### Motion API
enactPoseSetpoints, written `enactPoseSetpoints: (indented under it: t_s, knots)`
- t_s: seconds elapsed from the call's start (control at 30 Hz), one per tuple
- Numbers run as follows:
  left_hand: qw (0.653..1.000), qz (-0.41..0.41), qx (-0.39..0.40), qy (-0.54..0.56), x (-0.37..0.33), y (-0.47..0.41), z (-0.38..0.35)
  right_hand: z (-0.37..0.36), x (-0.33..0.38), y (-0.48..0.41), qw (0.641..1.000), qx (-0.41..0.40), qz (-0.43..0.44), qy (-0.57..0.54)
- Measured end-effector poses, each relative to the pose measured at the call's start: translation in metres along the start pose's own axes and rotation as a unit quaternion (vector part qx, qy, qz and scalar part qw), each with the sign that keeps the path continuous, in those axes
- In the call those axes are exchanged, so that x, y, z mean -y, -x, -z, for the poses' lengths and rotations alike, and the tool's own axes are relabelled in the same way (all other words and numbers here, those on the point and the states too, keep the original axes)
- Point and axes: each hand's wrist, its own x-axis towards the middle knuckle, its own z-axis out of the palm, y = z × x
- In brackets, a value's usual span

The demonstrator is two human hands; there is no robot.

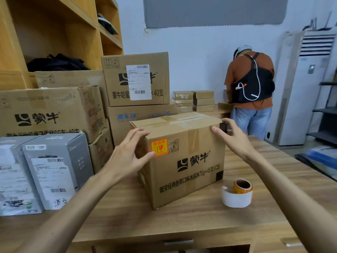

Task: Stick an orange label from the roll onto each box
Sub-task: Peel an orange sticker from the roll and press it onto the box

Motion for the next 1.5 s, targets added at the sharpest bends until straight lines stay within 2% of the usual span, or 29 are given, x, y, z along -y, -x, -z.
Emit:
enactPoseSetpoints:
  t_s: [0.3, 0.5, 0.9, 1.27, 1.5]
  knots:
    - [0.997, 0.002, 0.043, 0.068, -0.031, -0.068, -0.080, 0.060, -0.062, -0.032, 0.991, -0.025, -0.019, 0.130]
    - [0.972, 0.044, 0.095, 0.209, -0.057, -0.121, -0.141, 0.103, -0.107, -0.056, 0.979, -0.052, -0.032, 0.194]
    - [0.966, 0.047, 0.117, 0.228, -0.068, -0.226, -0.248, 0.155, -0.189, -0.137, 0.957, -0.075, -0.039, 0.277]
    - [0.969, 0.026, 0.110, 0.220, -0.064, -0.309, -0.328, 0.176, -0.256, -0.220, 0.957, -0.079, -0.040, 0.277]
    - [0.971, 0.031, 0.104, 0.215, -0.056, -0.335, -0.351, 0.176, -0.267, -0.242, 0.965, -0.075, -0.038, 0.250]
